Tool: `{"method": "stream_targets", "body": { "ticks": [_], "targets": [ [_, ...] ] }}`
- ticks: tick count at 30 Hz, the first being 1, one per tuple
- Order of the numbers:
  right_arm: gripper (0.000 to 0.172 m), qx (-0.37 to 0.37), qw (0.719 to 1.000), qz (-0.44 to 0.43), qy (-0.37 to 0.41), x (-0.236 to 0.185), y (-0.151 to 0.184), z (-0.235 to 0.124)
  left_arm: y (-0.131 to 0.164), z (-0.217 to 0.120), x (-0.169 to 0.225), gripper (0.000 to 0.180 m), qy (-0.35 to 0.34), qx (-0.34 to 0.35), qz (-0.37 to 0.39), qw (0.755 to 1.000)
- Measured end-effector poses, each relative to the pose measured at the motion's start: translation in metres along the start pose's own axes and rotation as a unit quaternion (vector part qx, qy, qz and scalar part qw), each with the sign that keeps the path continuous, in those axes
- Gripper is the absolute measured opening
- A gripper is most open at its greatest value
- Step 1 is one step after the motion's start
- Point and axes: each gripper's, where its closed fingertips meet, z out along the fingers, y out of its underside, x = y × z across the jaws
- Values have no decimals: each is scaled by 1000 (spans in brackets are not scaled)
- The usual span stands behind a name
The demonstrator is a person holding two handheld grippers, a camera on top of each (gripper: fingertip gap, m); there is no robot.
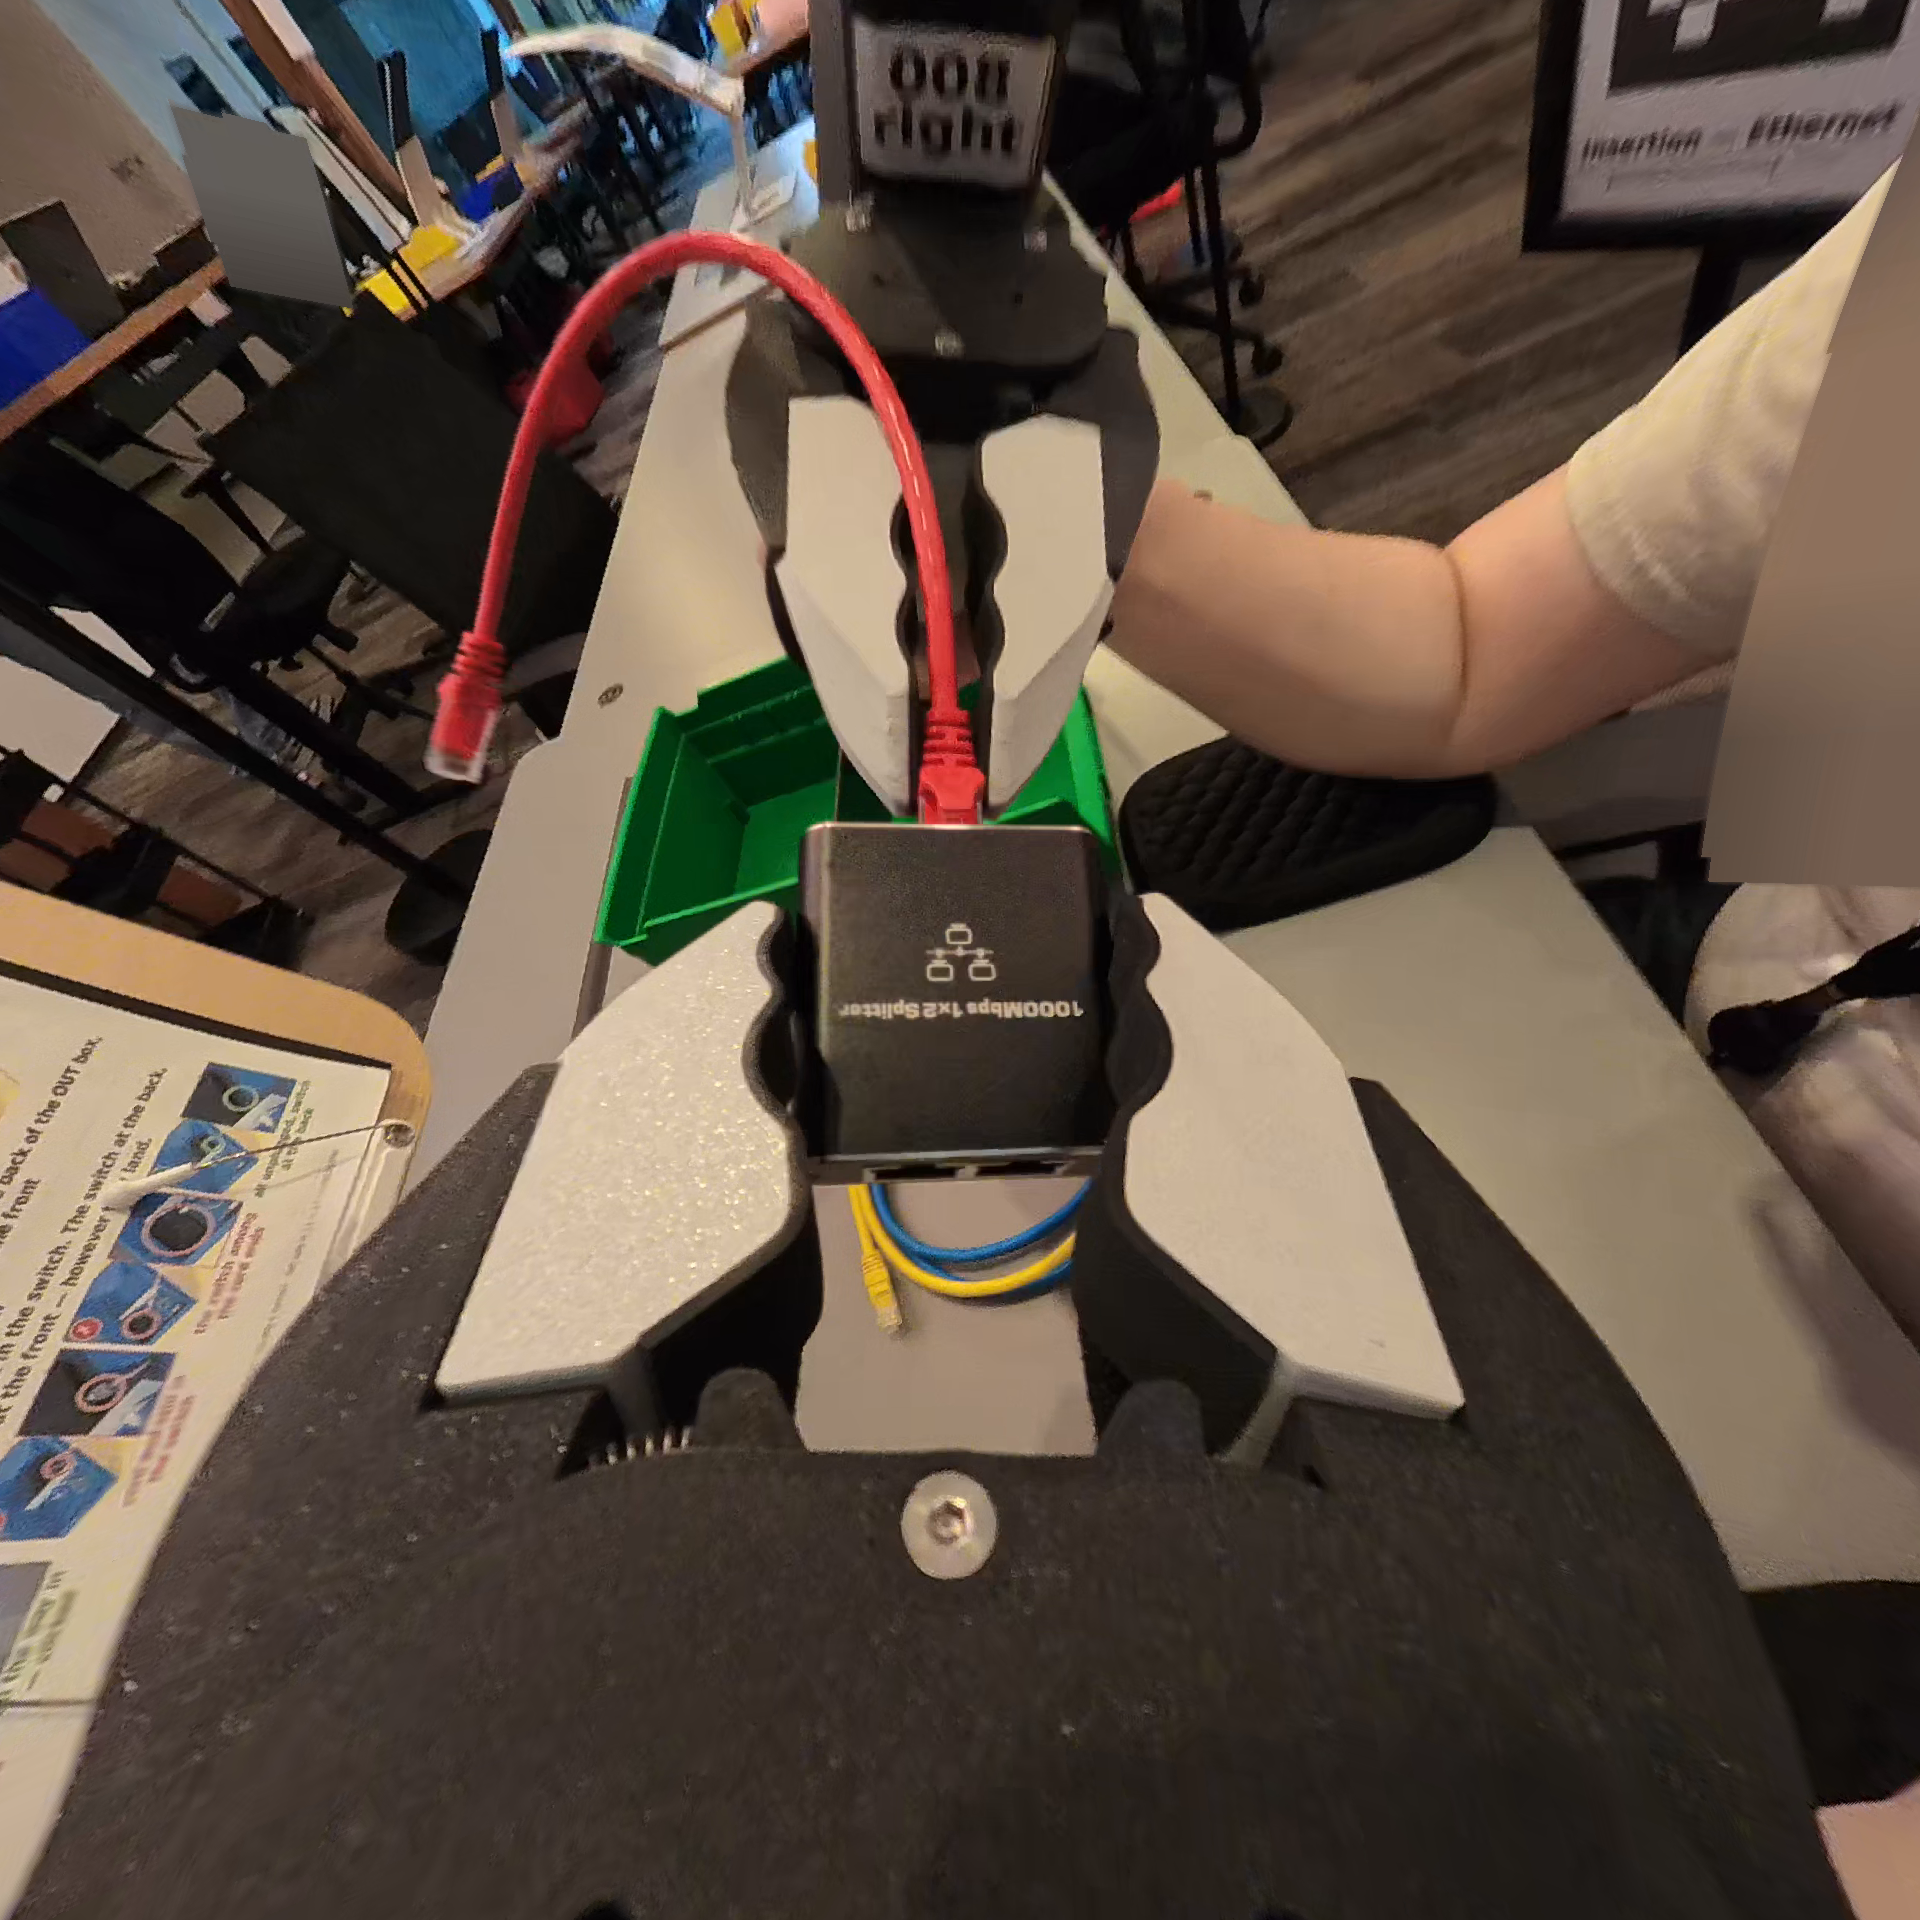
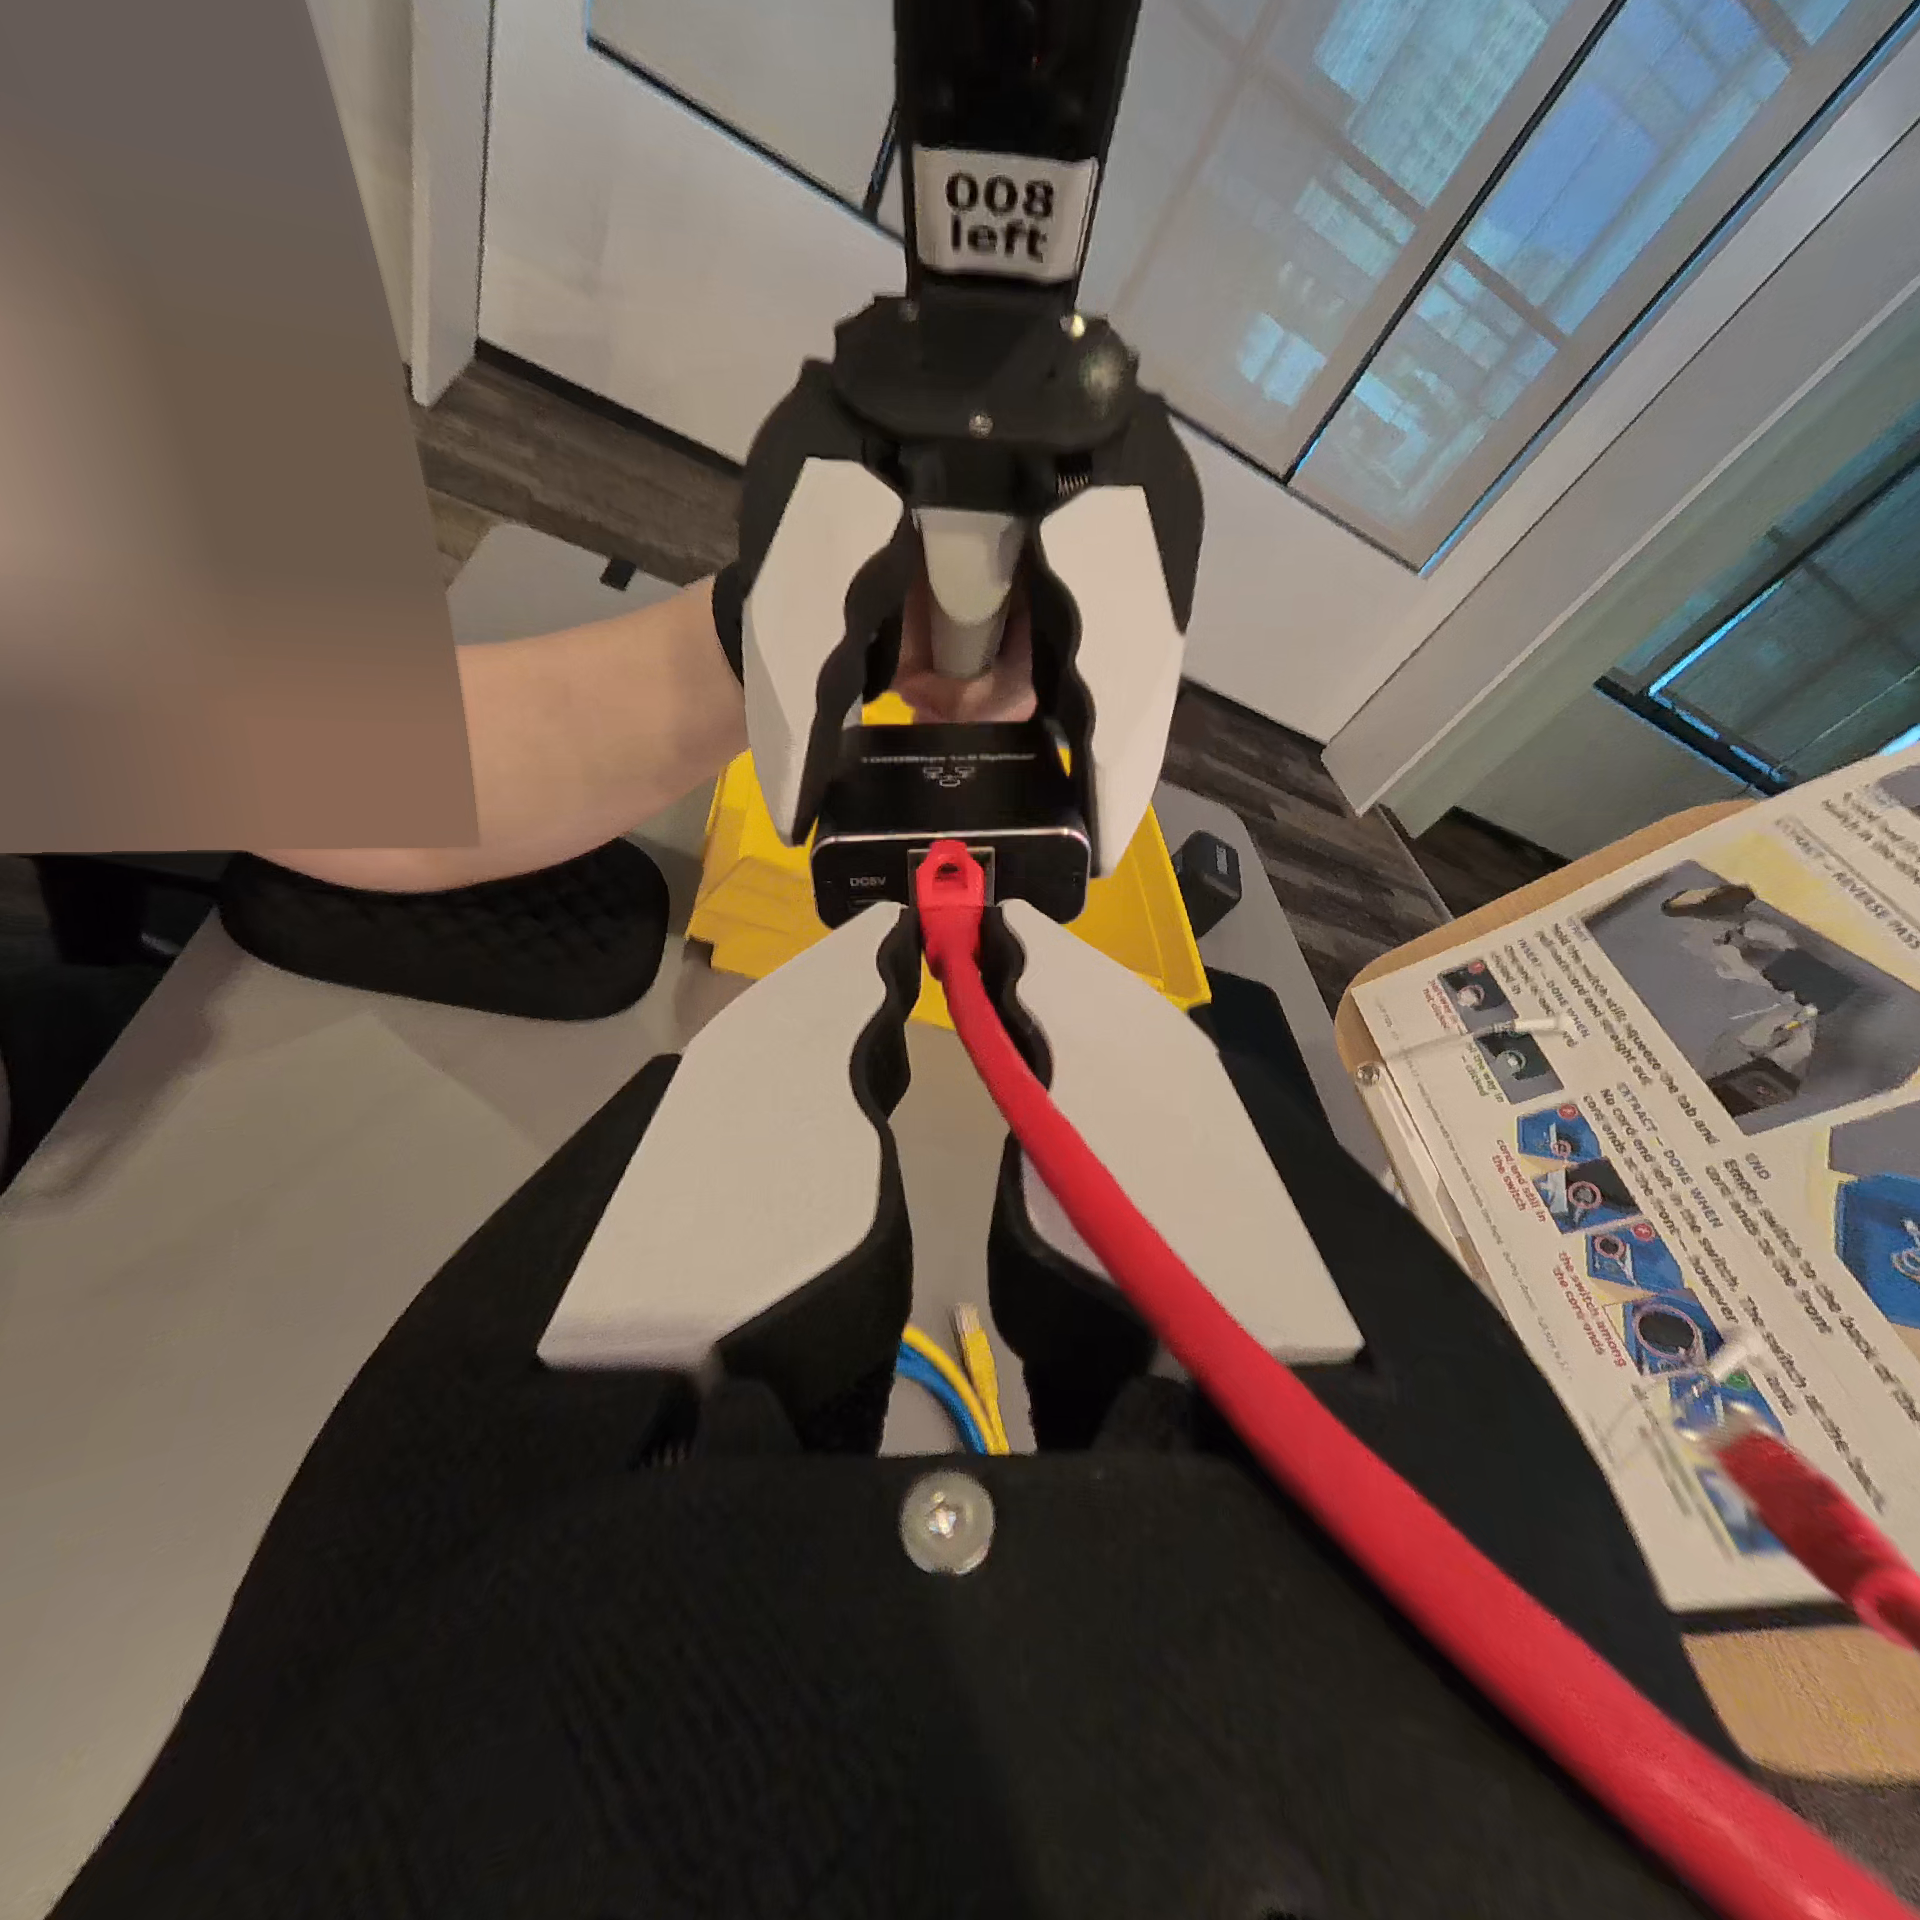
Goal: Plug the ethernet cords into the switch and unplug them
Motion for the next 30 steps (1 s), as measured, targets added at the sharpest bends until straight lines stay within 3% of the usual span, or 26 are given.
{"method": "stream_targets", "body": {
  "ticks": [6, 14, 19, 21, 25, 30],
  "targets": [
    [12, 38, 999, 11, -10, 1, -7, 6, -2, -8, -1, 57, -19, -2, 6, 1000],
    [13, 30, 999, -39, 20, 0, -15, -3, -8, -4, 1, 57, -26, 12, 29, 999],
    [12, 11, 996, -68, 54, 5, -15, -13, -12, -15, -14, 58, -119, 37, 73, 990],
    [12, 25, 996, -70, 58, 6, -20, -18, -14, -22, -17, 60, -140, 57, 80, 985],
    [12, 51, 994, -77, 53, 2, -29, -27, -9, -13, -16, 80, -117, 56, 51, 990],
    [12, 91, 992, -73, 52, 4, -37, -35, -22, -2, -12, 61, -93, 123, 68, 986]
  ]
}}
